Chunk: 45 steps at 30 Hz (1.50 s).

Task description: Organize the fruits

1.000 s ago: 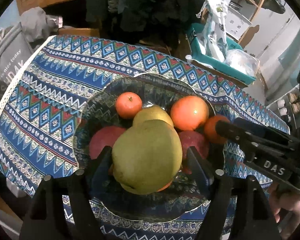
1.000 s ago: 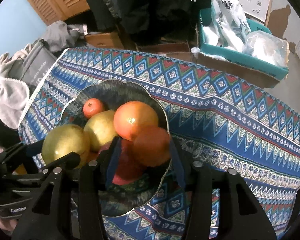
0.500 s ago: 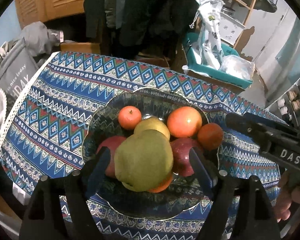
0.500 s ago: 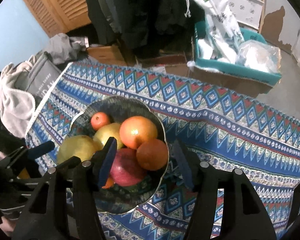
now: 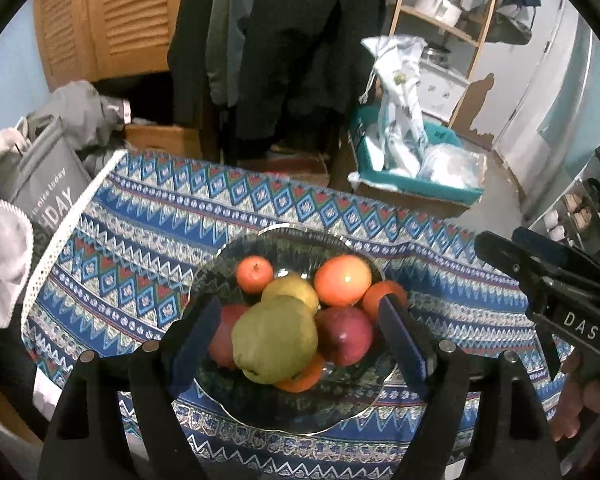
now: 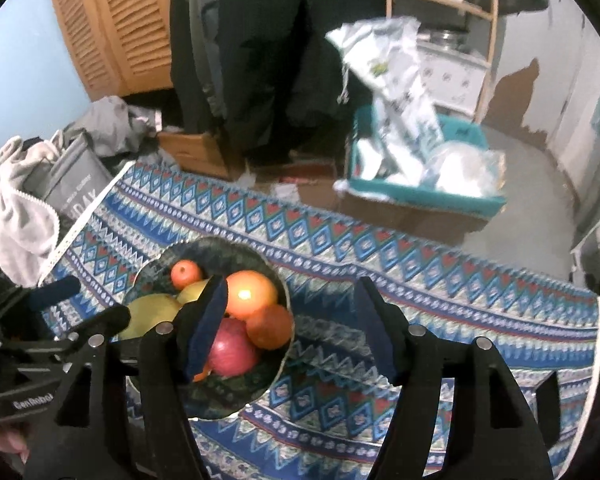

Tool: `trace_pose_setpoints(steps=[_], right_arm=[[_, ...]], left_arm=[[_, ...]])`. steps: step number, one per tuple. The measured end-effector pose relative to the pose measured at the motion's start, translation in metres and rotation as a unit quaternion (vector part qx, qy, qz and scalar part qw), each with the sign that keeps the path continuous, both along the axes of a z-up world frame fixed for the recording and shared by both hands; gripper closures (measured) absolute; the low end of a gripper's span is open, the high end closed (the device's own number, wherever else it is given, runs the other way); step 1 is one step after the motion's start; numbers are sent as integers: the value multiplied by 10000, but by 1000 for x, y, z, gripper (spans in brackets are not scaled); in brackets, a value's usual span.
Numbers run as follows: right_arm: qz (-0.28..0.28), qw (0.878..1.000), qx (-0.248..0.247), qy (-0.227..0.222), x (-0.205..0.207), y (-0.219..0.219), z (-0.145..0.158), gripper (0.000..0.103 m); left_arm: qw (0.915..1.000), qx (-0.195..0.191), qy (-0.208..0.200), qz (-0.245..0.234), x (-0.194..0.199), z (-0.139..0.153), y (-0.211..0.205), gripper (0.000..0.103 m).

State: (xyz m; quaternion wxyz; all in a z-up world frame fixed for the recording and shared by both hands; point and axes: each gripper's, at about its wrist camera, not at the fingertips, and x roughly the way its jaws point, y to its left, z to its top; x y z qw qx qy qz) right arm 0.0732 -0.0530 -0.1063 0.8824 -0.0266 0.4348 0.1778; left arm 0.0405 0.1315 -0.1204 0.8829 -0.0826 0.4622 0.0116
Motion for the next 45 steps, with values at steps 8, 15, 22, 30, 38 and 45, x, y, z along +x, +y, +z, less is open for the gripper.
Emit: trace_pose_setpoints(steps=[8,15,22,30,38,45], right_arm=[[-312,9976,17,-613,-19,-21,41,24],[-576,9933,-16,-1004,-35,-38,66,23],[-761,9886,53,-1296,-53,-54,86,22],[-874,9831,-90,-1607,-68,-61,100,22],[-993,9782,-180,-1815,-79,-73,108,22],[-1123,9754,-203,-1886,-83,-86,110,22]], left_arm=[[9986,215,-467,-116,-11,42,-16,16],[9967,183,-768,-199,-23,69,-24,7],[9942,327,-1014,-136,-31,88,-30,2],[9909,463,-1259,-69,-40,107,-34,1],[9866,777,-1436,28,-44,116,-41,1],[9850,791,-1527,103,-46,121,-43,1]])
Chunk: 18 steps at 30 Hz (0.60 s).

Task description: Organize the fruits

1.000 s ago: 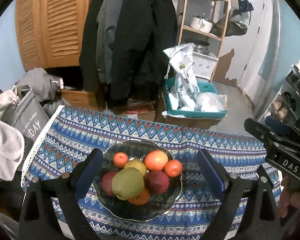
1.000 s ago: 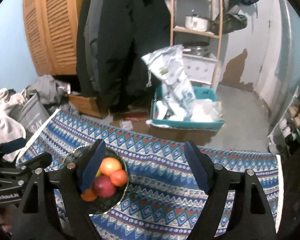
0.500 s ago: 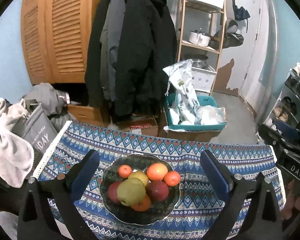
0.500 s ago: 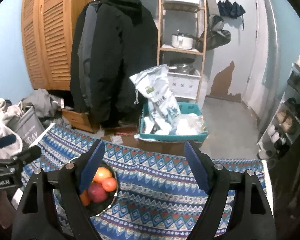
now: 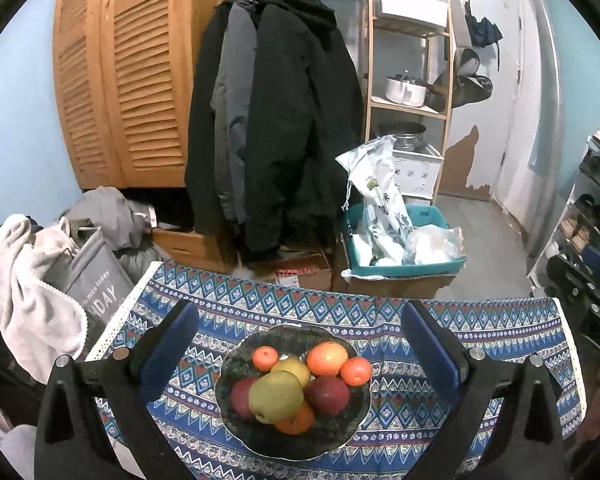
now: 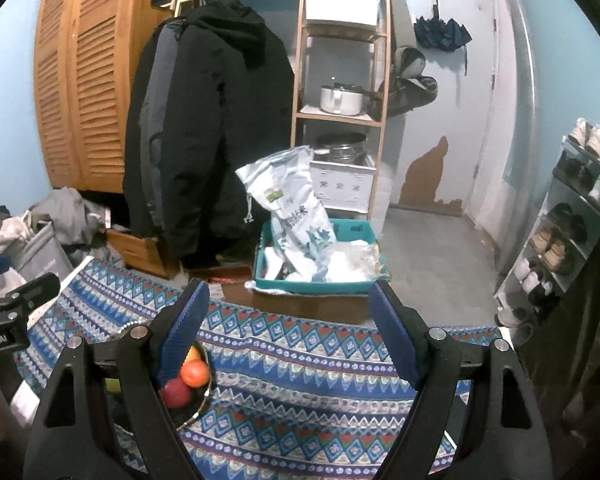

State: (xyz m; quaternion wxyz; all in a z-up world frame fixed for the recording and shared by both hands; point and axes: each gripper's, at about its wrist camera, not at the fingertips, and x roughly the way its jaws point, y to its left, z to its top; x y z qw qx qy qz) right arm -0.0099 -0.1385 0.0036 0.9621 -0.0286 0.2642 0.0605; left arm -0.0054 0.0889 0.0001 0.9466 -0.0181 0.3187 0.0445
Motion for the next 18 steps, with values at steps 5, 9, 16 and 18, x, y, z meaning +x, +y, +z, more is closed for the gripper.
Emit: trace_pose_setpoints(steps=[5,9,16,18], right_arm=[[-32,10000,-11,-6,-1,-5,-1,22],[-35,10000,-18,-6,-1,-5,-1,22],[-54,10000,-22,7,-3,-10,-3,22],[-59,10000,-30,12,-4,-10,-3,22]], left_arm=[[9999,65,-86,-13,-2,3,-4,1],[9998,150,-50,-94,-1,2,-10,1],[9997,205,-30,-157,-1,2,-15,1],[9997,200,-16,-154,0,1,-15,1]])
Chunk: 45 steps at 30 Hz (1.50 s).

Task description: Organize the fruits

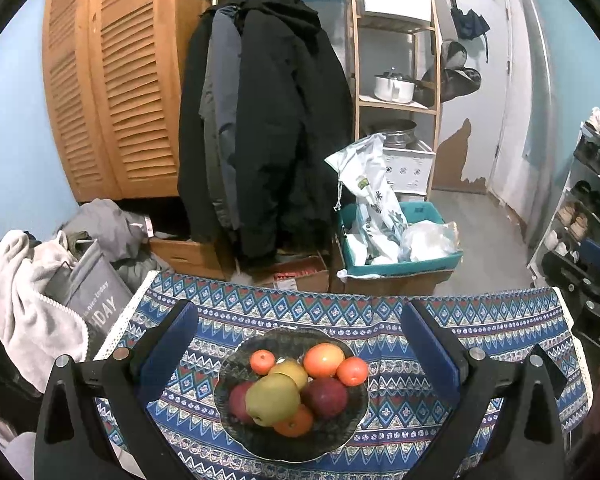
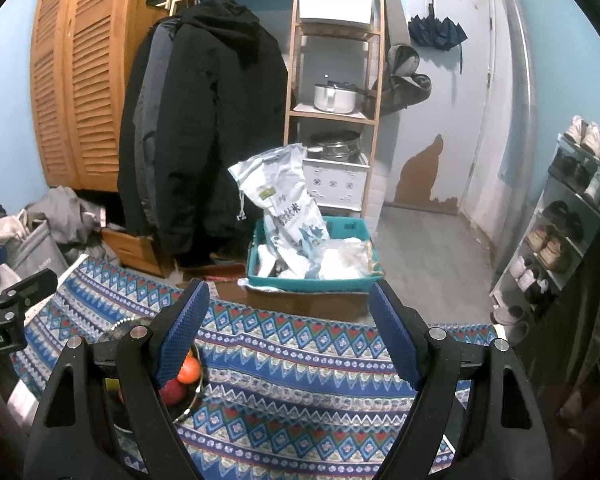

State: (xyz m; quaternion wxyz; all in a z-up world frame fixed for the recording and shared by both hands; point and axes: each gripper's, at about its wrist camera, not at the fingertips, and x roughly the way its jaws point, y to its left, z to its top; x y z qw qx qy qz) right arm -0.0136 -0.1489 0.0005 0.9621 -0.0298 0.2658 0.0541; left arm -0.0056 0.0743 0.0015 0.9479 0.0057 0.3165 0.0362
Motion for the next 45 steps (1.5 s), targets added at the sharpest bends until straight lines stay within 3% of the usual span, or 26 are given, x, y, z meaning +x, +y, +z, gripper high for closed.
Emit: trace_pose_setpoints(steps=[45], right_arm=[[20,9998,-207,64,-1,-4,-3,22]], left_arm=[[9998,-68,112,120,-3,4,-2,1]])
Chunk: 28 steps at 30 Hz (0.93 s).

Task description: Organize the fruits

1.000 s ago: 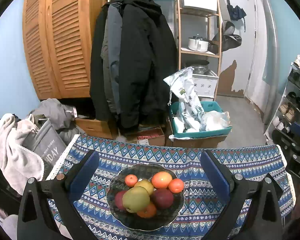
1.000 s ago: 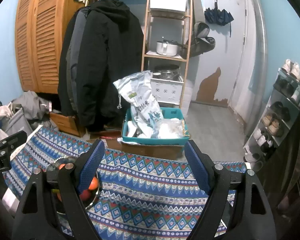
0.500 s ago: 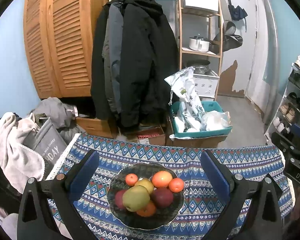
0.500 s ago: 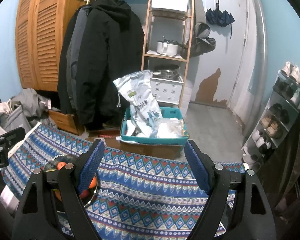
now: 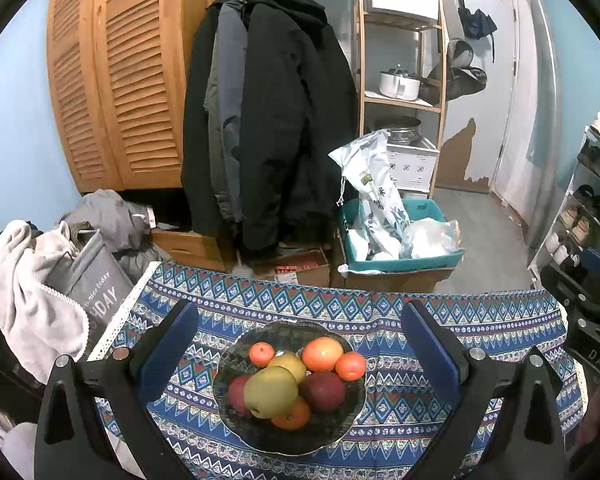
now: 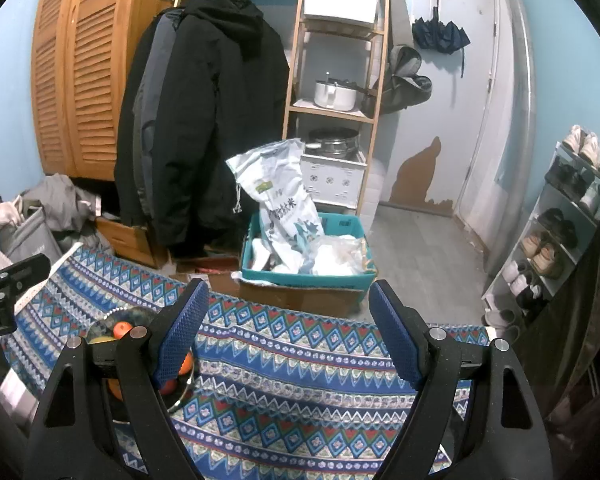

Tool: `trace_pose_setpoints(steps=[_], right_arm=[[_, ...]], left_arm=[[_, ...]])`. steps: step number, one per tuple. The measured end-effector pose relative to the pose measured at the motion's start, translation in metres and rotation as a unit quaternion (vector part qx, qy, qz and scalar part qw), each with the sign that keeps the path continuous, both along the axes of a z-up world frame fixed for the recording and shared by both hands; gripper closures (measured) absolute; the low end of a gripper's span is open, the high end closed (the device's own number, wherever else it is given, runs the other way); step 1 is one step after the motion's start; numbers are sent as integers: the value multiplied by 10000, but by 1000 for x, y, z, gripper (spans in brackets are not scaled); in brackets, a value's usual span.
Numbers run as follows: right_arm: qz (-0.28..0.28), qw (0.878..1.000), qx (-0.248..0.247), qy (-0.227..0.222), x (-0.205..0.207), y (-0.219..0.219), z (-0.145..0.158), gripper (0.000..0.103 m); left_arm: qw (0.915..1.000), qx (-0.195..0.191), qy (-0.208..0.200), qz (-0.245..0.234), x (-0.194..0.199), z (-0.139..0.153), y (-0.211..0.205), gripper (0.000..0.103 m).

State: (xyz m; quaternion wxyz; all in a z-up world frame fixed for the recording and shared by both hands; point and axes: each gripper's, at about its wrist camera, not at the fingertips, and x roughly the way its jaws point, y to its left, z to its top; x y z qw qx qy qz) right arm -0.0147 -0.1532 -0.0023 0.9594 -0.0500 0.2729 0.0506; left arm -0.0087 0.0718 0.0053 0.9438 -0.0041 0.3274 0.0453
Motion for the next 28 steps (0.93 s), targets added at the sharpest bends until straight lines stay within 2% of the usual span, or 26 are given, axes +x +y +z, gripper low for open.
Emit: trace_pose_setpoints(steps=[28], right_arm=[[-23,10000,5,-20,-2,-4,1,22]], left_arm=[[10000,-31,-22,34,1,3,-3,1]])
